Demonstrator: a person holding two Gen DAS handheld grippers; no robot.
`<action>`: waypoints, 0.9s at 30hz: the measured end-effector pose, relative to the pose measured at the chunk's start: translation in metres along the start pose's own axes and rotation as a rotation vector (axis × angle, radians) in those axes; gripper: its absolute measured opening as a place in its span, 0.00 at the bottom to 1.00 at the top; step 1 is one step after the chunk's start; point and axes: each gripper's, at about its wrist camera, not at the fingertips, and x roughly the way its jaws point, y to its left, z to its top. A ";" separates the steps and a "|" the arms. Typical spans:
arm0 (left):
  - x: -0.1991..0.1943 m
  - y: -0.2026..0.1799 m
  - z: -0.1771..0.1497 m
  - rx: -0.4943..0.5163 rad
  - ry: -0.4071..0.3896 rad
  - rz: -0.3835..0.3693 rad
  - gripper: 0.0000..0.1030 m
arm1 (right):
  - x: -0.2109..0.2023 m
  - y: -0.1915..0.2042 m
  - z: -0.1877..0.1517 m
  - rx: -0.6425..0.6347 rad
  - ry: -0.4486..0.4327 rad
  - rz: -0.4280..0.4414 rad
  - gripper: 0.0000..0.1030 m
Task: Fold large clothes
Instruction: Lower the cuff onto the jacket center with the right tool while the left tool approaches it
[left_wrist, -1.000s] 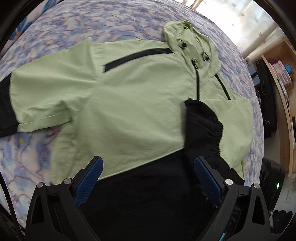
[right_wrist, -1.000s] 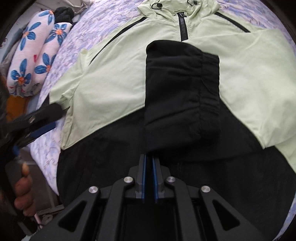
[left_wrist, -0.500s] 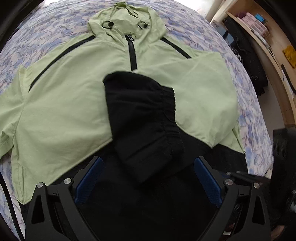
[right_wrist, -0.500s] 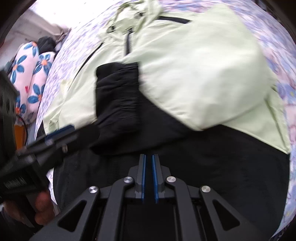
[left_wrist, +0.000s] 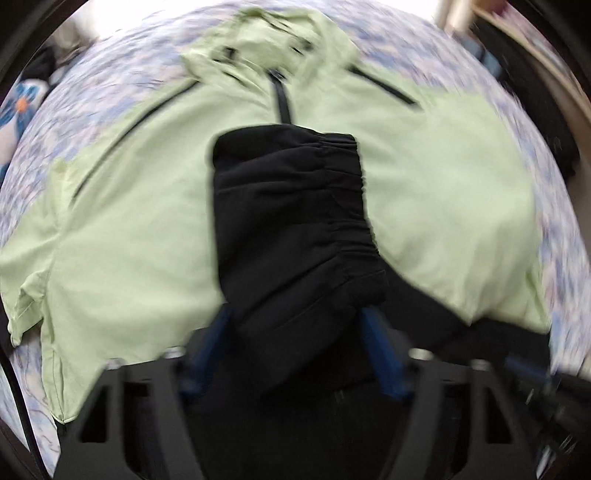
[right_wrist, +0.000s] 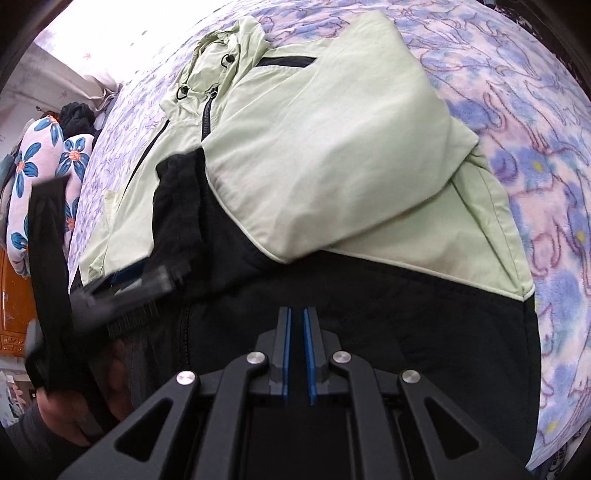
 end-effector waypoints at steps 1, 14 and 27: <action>-0.004 0.008 0.003 -0.042 -0.016 -0.003 0.59 | 0.000 -0.001 0.000 0.001 -0.002 0.003 0.07; -0.014 0.134 -0.006 -0.519 0.010 -0.031 0.60 | -0.004 -0.013 -0.001 0.010 -0.008 0.004 0.07; -0.002 0.001 0.046 -0.200 0.005 0.004 0.78 | -0.005 -0.008 -0.001 -0.002 -0.024 0.016 0.07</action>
